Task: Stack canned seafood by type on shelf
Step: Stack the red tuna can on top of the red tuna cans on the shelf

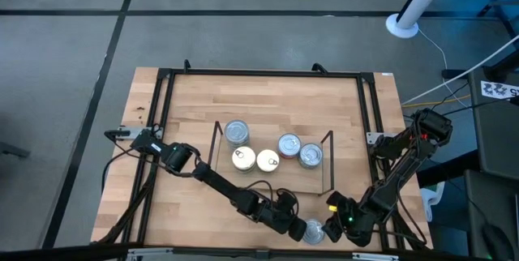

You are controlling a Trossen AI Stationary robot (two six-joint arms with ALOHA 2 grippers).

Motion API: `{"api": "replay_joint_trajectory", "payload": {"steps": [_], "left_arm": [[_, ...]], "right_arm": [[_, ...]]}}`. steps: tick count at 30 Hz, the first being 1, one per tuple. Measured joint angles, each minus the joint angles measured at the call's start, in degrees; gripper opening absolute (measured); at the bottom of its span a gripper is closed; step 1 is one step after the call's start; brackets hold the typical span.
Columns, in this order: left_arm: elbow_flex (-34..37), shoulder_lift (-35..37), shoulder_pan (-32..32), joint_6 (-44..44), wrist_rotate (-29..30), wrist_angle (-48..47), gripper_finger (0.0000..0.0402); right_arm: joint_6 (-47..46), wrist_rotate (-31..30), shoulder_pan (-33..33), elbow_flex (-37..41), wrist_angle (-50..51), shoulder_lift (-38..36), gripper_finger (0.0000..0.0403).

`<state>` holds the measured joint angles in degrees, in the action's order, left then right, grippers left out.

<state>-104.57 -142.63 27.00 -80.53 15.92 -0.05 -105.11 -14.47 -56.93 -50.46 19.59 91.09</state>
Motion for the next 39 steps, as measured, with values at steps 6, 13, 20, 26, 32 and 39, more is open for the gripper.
{"api": "replay_joint_trajectory", "payload": {"steps": [6, 13, 20, 26, 32, 39], "left_arm": [[0.0, 0.0, 0.0, 0.0, 0.0, 0.0, 0.0001], [0.0, 0.0, 0.0, 0.0, -0.2, -0.1, 0.0001], [0.0, 0.0, 0.0, 0.1, -0.3, 0.0, 0.0001], [0.0, 0.0, 0.0, 0.6, -0.3, 0.4, 0.0001], [0.0, 0.0, 0.0, 0.6, -0.3, 0.4, 0.0001], [0.0, 0.0, 0.1, 1.7, -0.2, 0.0, 0.0001]], "right_arm": [[-2.1, 0.1, 0.0, 0.0, -1.6, 0.0, 0.0275], [-5.9, 0.2, 0.0, 0.0, -4.6, 0.0, 0.0269], [-7.7, 3.5, -0.1, 0.0, -7.8, 4.0, 0.0269], [-7.3, 2.1, -0.1, 0.0, -14.7, 8.7, 0.0269], [-7.2, 0.8, -0.1, 0.0, -16.5, 9.7, 0.0269], [-7.2, -0.9, 0.0, 0.0, -16.6, 9.8, 0.0269]]}}
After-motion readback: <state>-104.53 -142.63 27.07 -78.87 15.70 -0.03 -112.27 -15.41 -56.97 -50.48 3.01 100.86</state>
